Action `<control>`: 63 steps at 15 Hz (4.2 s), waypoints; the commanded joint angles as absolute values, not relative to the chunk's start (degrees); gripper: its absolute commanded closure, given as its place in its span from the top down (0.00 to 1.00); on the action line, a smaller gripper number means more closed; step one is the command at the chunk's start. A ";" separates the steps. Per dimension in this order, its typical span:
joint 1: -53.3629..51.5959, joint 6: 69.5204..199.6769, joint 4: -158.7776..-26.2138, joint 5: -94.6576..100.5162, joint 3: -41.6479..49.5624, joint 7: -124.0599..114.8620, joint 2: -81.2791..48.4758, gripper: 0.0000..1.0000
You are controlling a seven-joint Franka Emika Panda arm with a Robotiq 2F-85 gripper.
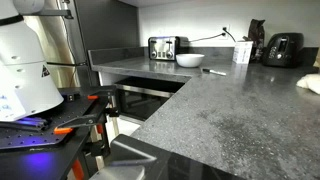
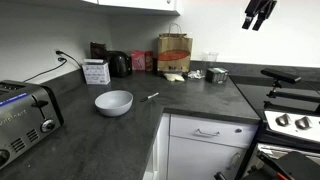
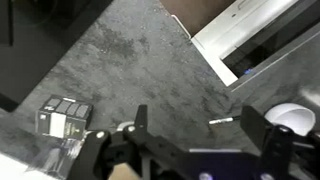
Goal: Put the marker in the bowl
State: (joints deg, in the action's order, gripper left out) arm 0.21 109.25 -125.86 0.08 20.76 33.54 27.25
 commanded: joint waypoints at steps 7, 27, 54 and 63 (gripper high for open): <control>-0.62 107.67 -124.39 -0.02 20.10 41.92 24.77 1.00; -3.93 129.40 -109.03 -4.23 -5.04 86.08 -12.96 1.00; -4.50 130.07 -88.89 4.92 -13.02 93.63 -40.36 1.00; -4.59 127.22 -83.30 5.07 -13.01 92.65 -44.72 0.68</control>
